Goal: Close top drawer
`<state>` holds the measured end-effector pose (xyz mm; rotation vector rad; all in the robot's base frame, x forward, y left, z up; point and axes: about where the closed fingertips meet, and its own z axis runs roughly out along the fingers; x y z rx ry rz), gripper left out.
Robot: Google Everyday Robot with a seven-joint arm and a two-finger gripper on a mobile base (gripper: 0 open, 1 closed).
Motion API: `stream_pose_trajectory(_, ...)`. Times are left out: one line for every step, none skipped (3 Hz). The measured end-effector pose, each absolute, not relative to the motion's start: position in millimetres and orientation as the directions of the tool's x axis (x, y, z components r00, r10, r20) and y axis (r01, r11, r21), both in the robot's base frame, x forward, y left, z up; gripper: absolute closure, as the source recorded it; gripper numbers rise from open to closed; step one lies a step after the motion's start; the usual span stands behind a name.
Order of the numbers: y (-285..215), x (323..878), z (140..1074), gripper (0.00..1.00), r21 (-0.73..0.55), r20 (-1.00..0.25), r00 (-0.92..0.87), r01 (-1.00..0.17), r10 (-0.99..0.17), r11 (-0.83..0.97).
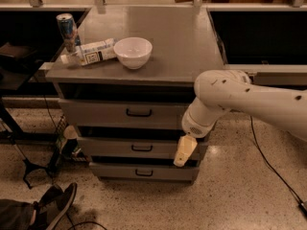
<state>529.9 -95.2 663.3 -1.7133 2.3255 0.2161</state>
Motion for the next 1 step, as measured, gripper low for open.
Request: stream_pose_trajectory(-96.6, 528.9, 663.5, 0.00, -0.025, -0.284, -0.280, -0.954, -0.917, 0.299)
